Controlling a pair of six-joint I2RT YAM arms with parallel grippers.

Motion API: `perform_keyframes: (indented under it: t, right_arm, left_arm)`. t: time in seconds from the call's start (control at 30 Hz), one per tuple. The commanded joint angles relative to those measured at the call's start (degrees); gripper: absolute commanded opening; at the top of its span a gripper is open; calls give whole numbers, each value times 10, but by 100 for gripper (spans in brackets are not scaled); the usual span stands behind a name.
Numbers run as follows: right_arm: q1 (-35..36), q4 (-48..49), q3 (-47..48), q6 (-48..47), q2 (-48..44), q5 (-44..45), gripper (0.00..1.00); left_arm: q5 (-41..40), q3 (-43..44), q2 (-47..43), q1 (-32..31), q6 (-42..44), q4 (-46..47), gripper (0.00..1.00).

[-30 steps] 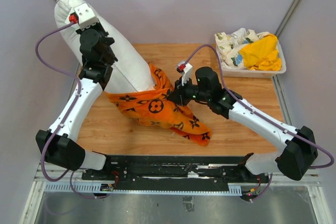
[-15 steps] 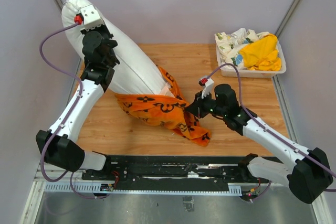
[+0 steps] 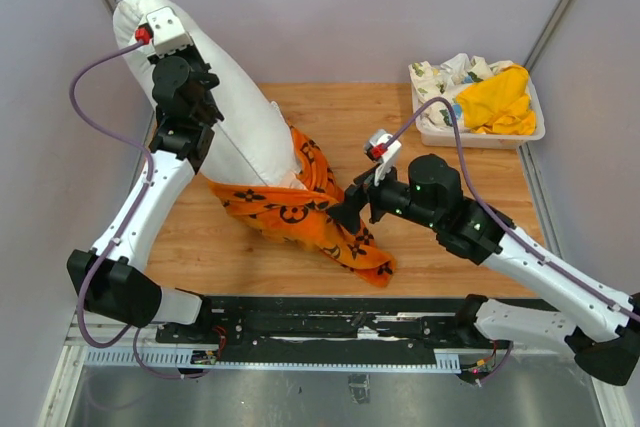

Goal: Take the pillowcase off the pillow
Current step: Remove the pillow from the pillowcase.

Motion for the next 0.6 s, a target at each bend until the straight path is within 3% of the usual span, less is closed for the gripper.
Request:
perform_keyframes:
  t: [0.0, 0.17, 0.33, 0.57]
  right_arm:
    - [62, 22, 57, -46, 81, 31, 100]
    - [140, 47, 147, -57, 208, 22, 98]
    - [166, 29, 254, -59, 327, -18, 98]
    - [191, -8, 352, -84, 389, -6, 98]
  left_arm:
    - [-1, 28, 3, -3, -22, -4, 0]
    - [1, 24, 1, -3, -21, -7, 0]
    - [15, 18, -7, -3, -16, -4, 0]
    - [11, 0, -15, -3, -1, 11, 0]
